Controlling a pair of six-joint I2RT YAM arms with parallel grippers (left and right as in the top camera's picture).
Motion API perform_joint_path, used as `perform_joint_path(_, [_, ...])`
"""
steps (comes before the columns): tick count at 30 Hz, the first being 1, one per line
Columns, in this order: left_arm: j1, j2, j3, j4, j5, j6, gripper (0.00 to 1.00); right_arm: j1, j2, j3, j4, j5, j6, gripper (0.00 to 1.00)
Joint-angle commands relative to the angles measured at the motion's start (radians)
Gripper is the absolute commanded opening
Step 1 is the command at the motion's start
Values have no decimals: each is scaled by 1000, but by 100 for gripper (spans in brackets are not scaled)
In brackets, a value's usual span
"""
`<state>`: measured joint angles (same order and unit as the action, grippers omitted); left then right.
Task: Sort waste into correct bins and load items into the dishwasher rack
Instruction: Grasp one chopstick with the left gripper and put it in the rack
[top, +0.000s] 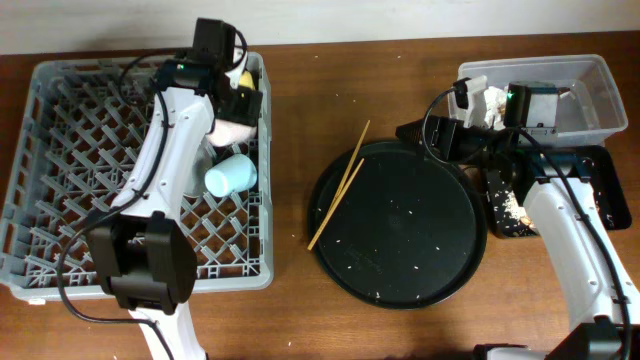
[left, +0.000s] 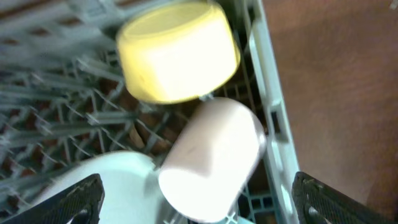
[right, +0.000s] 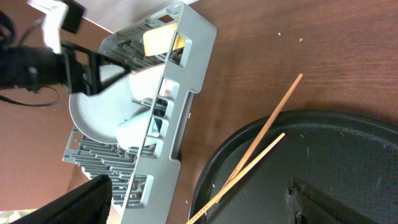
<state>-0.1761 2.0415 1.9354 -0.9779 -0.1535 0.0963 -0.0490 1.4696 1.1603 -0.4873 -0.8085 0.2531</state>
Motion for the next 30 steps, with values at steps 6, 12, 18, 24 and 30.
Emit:
perform_joint_path(6, [-1,6,417,-344,101,-40,96,-3,-4,3,-38,28,-36,85])
perform_joint_path(12, [-73,6,487,-483,167,-41,95,242,-15,3,-179,555,283,84])
perform_joint_path(18, [-243,8,200,-393,223,-59,89,166,-14,3,-199,622,328,89])
perform_joint_path(24, [-488,8,-179,-55,142,33,89,55,-14,3,-277,637,275,97])
perform_joint_path(30, [-517,153,-267,174,105,50,84,55,-14,3,-299,637,251,98])
